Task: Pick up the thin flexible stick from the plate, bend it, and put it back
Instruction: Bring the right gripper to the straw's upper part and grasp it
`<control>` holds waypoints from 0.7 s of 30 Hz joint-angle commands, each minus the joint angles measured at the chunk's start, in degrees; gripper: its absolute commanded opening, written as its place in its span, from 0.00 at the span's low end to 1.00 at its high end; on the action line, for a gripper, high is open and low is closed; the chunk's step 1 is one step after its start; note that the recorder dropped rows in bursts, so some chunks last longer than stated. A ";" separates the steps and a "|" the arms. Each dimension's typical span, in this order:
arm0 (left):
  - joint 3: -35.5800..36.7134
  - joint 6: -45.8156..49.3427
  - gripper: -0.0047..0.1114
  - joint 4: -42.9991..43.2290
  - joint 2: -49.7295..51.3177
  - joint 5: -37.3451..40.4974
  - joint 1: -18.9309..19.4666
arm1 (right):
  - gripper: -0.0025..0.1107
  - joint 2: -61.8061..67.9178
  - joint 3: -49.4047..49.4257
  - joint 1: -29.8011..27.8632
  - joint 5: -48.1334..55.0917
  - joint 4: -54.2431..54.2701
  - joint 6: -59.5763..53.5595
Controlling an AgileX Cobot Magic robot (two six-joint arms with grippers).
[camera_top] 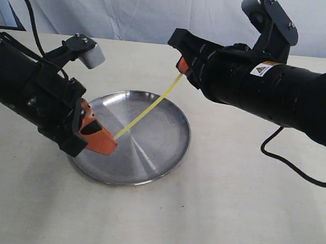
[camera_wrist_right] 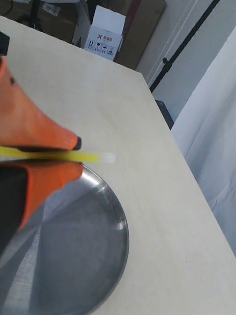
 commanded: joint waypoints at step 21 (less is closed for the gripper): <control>0.07 -2.64 0.52 -6.08 -0.70 -3.52 -0.17 | 0.02 0.06 -0.18 0.15 2.81 -0.59 1.68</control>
